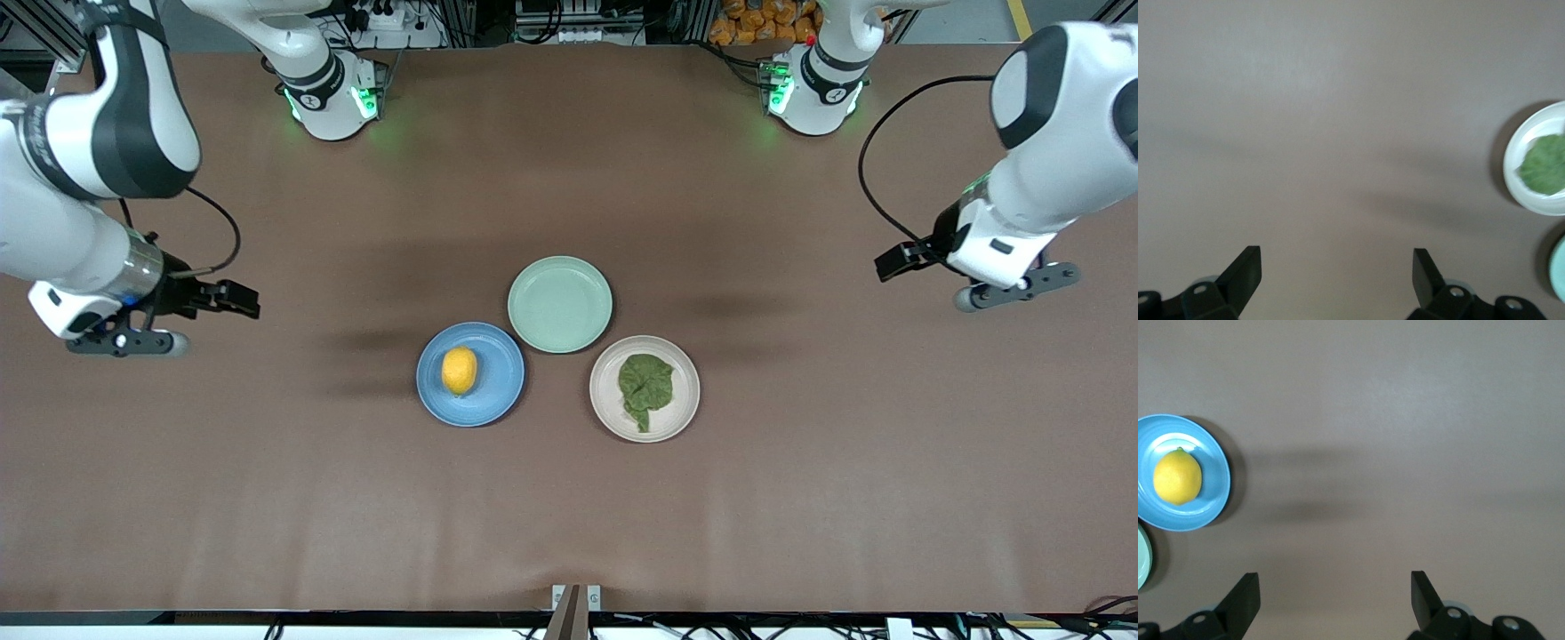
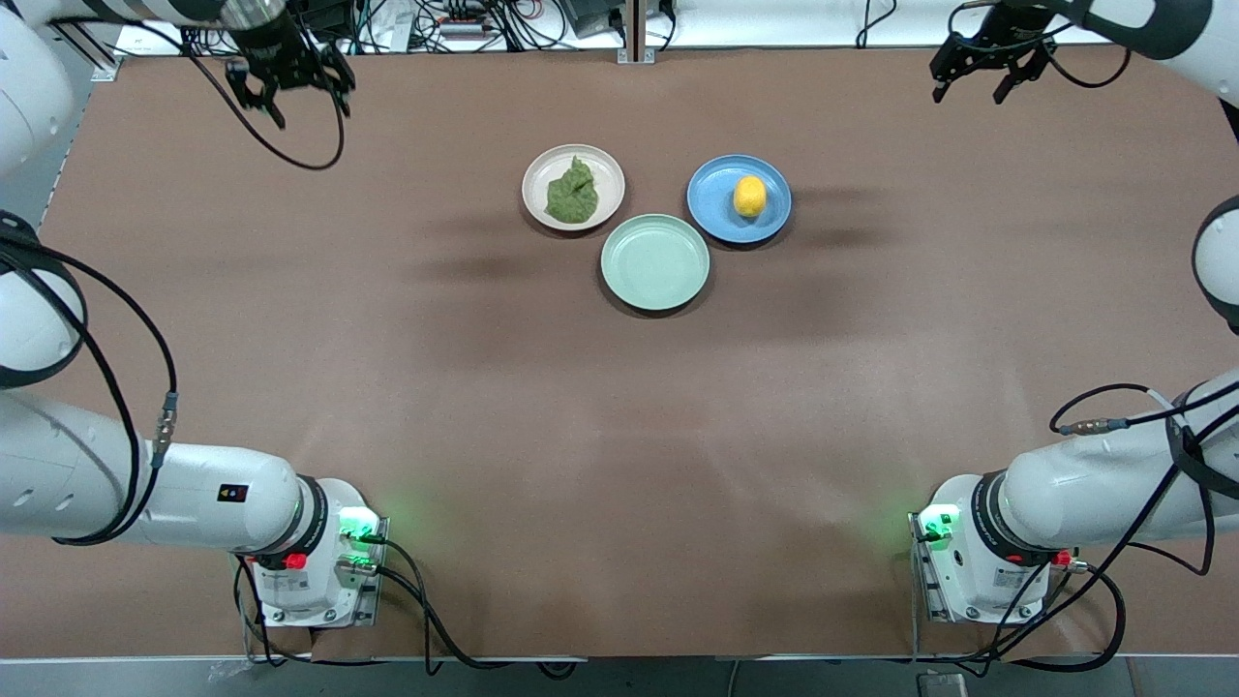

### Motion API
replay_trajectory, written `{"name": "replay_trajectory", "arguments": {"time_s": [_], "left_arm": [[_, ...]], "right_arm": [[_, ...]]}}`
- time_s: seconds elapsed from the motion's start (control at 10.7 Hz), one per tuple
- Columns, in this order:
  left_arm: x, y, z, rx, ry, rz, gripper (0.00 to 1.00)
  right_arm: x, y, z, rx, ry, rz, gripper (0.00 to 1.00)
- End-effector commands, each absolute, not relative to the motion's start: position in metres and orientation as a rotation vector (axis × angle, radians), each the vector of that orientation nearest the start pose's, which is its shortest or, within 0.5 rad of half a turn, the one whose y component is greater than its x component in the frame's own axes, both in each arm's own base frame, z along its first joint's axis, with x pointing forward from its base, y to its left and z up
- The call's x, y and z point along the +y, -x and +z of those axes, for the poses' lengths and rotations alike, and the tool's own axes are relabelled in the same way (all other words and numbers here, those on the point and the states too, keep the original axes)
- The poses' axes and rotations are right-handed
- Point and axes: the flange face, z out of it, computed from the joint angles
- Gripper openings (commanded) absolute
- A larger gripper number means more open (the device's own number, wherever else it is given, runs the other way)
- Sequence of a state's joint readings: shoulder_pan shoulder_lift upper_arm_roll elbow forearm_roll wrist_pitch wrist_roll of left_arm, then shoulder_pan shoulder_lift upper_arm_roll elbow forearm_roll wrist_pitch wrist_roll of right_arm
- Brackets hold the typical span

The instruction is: Place lemon and lettuce in plates

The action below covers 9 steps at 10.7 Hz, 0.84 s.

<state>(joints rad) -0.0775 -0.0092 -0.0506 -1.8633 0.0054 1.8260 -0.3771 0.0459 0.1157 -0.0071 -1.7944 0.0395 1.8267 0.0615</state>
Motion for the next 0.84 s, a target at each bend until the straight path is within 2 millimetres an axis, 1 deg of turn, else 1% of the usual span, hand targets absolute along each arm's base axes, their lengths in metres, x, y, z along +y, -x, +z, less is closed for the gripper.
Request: {"name": "replay_trajectory", "arguments": {"time_s": [0.0,0.09,0.28,0.37,0.47,0.56,0.65,0.75], "left_arm": [[-0.072,-0.572,0.563,-0.357,3.152,-0.109,1.00],[-0.071,-0.575,0.579,-0.341,3.155,-0.161,1.00],[-0.073,-0.574,0.610,-0.228,3.160,-0.239,1.00],[-0.072,-0.570,0.622,-0.146,3.152,-0.213,1.00],[-0.072,-0.563,0.636,-0.066,3.150,-0.152,1.00],[-0.072,-0.559,0.646,0.009,3.147,-0.121,1.00],[-0.071,-0.556,0.650,0.043,3.145,-0.108,1.00],[-0.073,-0.552,0.648,0.089,3.143,-0.058,1.00]], "right_arm": [[0.011,-0.562,0.494,0.065,3.081,0.139,1.00],[0.004,-0.560,0.501,0.082,3.081,0.129,1.00],[-0.007,-0.555,0.514,0.109,3.080,0.098,1.00],[-0.008,-0.553,0.524,0.113,3.082,0.069,1.00],[-0.008,-0.552,0.532,0.109,3.092,0.046,1.00],[-0.010,-0.552,0.540,0.115,3.095,0.017,1.00],[-0.011,-0.553,0.549,0.116,3.096,0.001,1.00],[-0.018,-0.554,0.560,0.135,3.094,-0.009,1.00]]}}
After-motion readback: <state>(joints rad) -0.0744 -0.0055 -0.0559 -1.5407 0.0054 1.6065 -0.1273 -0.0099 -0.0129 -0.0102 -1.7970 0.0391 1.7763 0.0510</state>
